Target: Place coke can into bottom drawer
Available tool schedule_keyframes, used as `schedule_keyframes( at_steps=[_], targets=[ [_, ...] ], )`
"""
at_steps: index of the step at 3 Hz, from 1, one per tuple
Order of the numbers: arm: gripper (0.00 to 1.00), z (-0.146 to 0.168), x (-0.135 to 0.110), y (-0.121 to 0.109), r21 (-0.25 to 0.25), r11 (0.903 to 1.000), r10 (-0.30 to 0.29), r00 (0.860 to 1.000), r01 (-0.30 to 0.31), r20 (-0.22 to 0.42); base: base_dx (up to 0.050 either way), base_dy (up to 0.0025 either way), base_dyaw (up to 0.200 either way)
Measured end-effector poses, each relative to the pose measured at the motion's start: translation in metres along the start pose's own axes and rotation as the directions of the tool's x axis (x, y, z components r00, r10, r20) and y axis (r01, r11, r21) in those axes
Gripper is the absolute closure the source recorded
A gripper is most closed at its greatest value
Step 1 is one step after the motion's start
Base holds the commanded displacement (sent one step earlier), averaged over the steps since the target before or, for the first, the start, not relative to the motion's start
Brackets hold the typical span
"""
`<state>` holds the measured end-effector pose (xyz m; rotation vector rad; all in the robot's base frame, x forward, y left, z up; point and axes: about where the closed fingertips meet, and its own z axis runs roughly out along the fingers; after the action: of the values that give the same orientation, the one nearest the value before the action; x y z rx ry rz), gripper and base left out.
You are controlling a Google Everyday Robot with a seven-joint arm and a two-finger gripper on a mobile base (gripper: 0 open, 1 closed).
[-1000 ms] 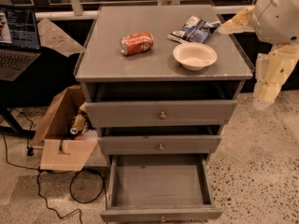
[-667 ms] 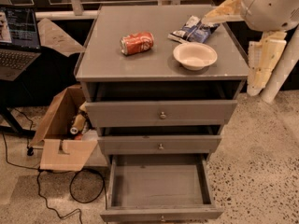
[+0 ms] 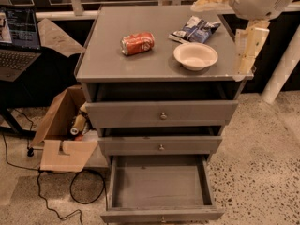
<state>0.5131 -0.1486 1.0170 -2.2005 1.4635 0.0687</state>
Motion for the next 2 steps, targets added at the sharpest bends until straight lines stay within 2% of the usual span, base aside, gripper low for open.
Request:
schedule_keyframes(
  at_steps=[1, 2],
  targets=[
    [0.0, 0.007, 0.011, -0.024, 0.042, 0.9991, -0.004, 1.0, 0.004, -0.003, 0.0, 0.0, 0.0],
    [0.0, 0.024, 0.027, -0.055, 0.049, 0.9981, -0.038, 0.999, 0.038, 0.01, 0.0, 0.0, 0.0]
  ],
)
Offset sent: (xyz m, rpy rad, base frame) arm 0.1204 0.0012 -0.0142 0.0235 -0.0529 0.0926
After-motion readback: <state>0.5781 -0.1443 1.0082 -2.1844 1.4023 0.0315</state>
